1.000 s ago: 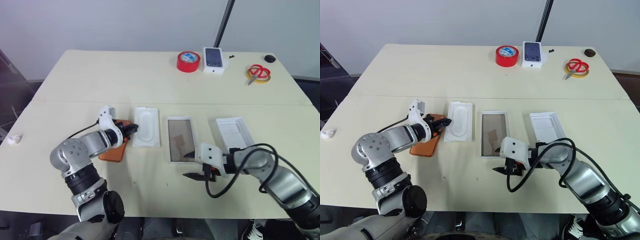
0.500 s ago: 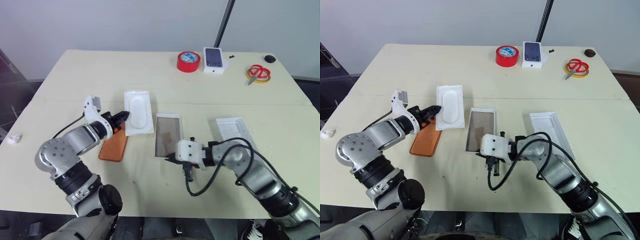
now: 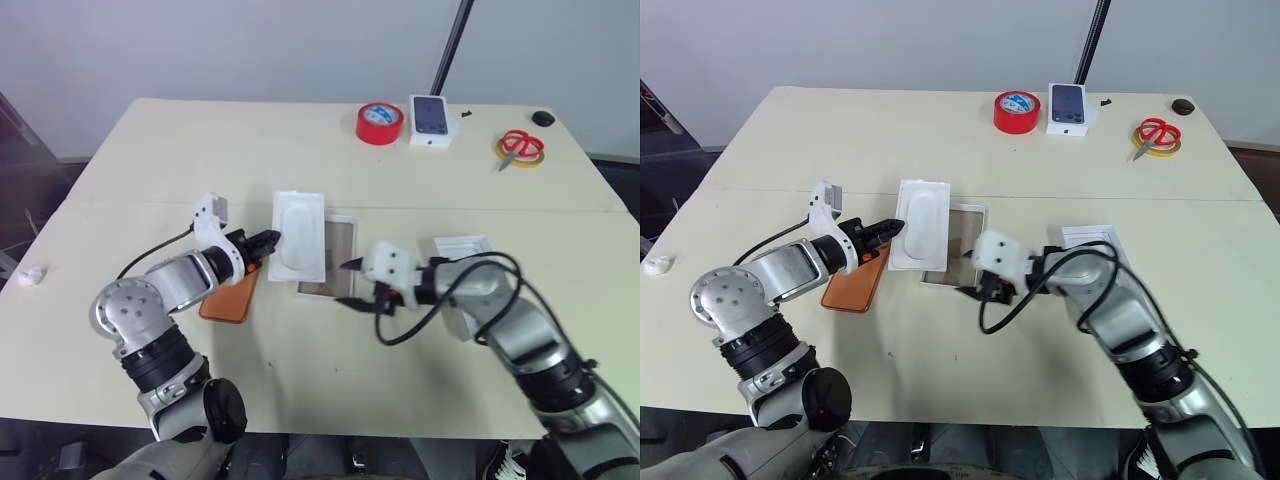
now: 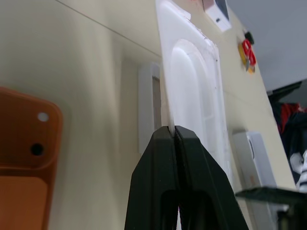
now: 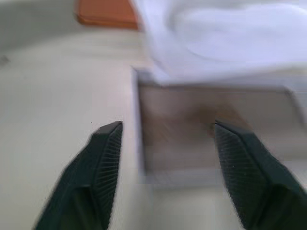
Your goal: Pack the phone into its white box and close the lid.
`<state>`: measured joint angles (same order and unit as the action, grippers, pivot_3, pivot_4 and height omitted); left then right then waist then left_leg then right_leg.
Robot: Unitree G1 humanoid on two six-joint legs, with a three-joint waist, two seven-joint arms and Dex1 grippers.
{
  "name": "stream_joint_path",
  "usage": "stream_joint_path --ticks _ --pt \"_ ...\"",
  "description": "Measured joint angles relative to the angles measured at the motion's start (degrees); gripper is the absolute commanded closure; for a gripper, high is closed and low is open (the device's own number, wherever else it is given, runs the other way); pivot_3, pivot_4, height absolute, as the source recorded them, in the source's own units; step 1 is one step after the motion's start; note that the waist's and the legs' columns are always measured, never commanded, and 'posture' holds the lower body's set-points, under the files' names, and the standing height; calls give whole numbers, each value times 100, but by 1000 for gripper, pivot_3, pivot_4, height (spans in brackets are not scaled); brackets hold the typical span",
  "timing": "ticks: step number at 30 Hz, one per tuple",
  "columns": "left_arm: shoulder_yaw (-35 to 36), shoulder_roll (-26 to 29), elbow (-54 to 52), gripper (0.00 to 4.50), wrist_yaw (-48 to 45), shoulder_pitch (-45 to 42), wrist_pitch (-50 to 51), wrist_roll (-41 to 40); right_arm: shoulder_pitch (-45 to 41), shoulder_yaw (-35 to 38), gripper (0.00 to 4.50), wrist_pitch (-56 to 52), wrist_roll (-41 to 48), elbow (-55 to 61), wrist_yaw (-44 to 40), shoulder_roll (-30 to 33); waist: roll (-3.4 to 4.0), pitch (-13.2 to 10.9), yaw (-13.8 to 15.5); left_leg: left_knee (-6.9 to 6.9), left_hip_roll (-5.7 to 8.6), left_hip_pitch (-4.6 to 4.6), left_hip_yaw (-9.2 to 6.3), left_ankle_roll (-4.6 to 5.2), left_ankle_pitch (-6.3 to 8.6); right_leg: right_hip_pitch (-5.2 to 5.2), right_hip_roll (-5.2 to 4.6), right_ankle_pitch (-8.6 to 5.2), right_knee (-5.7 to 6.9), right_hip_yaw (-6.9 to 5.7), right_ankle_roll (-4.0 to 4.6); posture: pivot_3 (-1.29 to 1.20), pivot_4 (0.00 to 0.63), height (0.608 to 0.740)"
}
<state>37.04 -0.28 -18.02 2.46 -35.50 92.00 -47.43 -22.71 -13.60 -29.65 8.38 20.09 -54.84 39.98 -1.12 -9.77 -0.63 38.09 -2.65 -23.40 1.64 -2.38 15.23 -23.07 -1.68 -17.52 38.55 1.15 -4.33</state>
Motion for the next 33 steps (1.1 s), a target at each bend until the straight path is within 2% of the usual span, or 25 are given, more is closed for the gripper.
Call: stream_joint_path --ticks 4,13,16,22,23,26,28,30,33 --pt "-356 -13 218 4500 -3 -2 0 75 160 404 1639 0 178 13 -77 251 0 0 -30 0 4 3 1 0 0 0 11 0 1 3 1 0 150 732" --pt "-986 72 667 4500 -179 -3 -53 449 241 477 1639 44 185 16 87 279 0 0 -4 -1 6 1 1 0 0 -2 10 0 1 2 0 0 150 732" --pt "-989 67 671 3515 -277 -3 -135 463 244 476 1585 70 174 16 155 272 0 0 -6 0 5 1 0 -1 -1 -2 10 0 1 2 0 0 150 732" --pt "-913 5 588 486 -368 109 -251 463 250 411 1585 190 115 10 216 220 0 0 -13 0 4 2 0 -1 -1 -2 11 0 2 2 0 0 150 732" --pt "-854 6 566 486 -371 111 -260 458 244 383 1585 190 118 9 221 186 0 0 -12 -1 4 2 0 -1 -1 -2 12 0 2 2 0 0 150 732" --pt "-643 26 401 426 -440 110 -378 389 194 259 2430 155 169 16 215 6 0 0 -17 0 3 2 0 -2 -1 -2 12 0 2 2 0 0 150 732" --pt "-598 179 287 426 -528 144 -509 344 103 115 3433 79 185 58 238 -138 0 0 -19 -1 2 2 0 -7 -4 -2 12 0 2 2 0 0 150 732" --pt "-742 591 113 426 -727 320 -776 353 -24 -81 4443 -20 166 93 305 -345 2 1 -36 -4 0 3 0 -14 -8 -4 12 0 4 3 1 0 150 732" --pt "-1024 1226 -17 426 -1108 692 -1261 448 -117 -345 4443 -62 137 131 299 -493 2 1 -24 -7 -6 3 0 -17 -10 -6 9 0 5 2 1 0 150 732"
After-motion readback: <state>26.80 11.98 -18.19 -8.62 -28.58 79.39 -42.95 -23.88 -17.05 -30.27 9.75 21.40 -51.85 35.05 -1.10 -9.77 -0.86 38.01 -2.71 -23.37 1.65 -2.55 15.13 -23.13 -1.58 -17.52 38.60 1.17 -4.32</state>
